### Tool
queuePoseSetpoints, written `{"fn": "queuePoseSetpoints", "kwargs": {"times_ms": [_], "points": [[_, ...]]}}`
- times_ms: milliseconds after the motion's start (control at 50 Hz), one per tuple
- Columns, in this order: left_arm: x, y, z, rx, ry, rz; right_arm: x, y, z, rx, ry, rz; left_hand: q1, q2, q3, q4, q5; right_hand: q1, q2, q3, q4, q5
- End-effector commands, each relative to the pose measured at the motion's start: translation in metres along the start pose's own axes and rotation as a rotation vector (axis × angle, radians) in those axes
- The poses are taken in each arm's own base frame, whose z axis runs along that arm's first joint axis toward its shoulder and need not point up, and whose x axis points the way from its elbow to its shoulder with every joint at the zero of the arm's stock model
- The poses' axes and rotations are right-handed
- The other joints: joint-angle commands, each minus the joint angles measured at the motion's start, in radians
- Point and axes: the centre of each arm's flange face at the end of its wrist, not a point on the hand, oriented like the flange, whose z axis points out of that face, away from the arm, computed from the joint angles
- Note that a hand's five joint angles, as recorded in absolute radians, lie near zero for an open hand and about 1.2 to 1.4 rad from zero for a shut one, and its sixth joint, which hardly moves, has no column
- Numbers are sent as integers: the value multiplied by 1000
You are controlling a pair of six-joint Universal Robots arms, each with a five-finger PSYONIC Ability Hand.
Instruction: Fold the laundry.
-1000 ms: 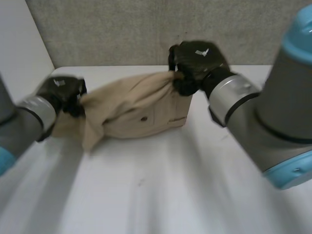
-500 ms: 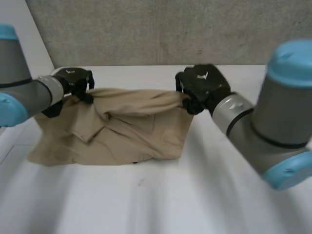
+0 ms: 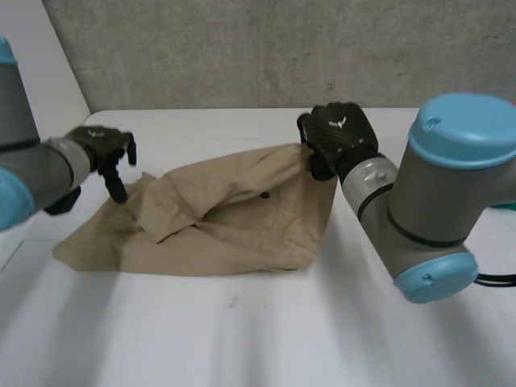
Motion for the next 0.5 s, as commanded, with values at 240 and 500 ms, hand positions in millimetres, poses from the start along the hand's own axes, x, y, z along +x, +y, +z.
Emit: {"fn": "queuePoseSetpoints", "kwargs": {"times_ms": [240, 500], "points": [[45, 58, 7, -16, 76, 12, -13, -69, -38, 78, -112, 103, -136, -121, -118, -121, -123, 308, 226, 221, 202, 208], [61, 61, 27, -11, 127, 27, -12, -95, -57, 141, -130, 153, -86, -71, -68, -72, -74, 308, 226, 221, 202, 208]]}}
